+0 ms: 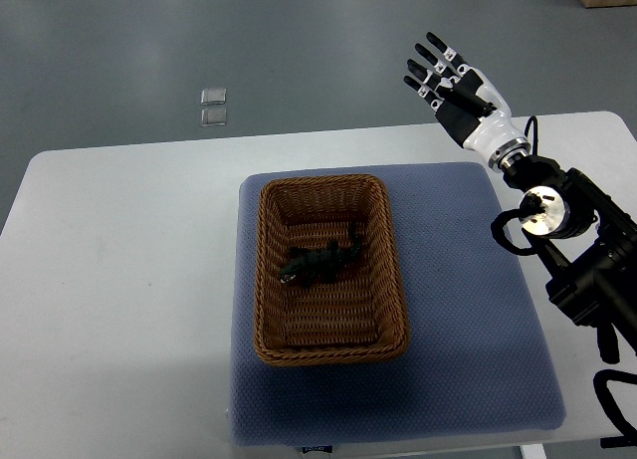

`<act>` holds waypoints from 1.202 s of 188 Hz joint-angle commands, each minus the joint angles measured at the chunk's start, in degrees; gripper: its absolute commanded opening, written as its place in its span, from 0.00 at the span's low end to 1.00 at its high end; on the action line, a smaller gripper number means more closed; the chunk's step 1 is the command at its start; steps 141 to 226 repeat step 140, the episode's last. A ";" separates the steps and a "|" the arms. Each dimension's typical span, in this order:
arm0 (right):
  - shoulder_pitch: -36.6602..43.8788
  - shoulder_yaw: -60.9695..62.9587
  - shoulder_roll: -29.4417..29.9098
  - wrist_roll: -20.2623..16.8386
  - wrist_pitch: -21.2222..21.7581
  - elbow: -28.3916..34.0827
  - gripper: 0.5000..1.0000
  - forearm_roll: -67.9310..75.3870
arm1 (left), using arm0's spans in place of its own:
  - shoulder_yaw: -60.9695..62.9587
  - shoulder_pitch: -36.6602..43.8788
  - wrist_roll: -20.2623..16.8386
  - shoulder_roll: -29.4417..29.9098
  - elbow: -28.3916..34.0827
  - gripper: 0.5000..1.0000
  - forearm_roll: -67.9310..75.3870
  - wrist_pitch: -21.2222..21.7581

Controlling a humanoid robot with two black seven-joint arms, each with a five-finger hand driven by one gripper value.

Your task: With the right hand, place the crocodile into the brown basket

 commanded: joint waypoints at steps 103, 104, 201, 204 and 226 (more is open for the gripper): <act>-1.31 1.27 0.15 0.69 2.82 -4.89 0.86 16.42 | 0.18 -0.01 -0.01 0.00 -0.10 1.00 0.00 0.01; -1.31 1.27 0.15 0.69 2.73 -4.98 0.86 16.42 | 0.18 -0.01 -0.01 0.00 -0.10 1.00 0.00 0.01; -1.23 1.27 0.15 0.69 2.82 -4.98 0.86 16.42 | 0.18 -0.01 -0.01 0.00 -0.10 1.00 0.00 0.01; -1.23 1.27 0.15 0.69 2.82 -4.98 0.86 16.42 | 0.18 -0.01 -0.01 0.00 -0.10 1.00 0.00 0.01; -1.23 1.27 0.15 0.69 2.82 -4.98 0.86 16.42 | 0.18 -0.01 -0.01 0.00 -0.10 1.00 0.00 0.01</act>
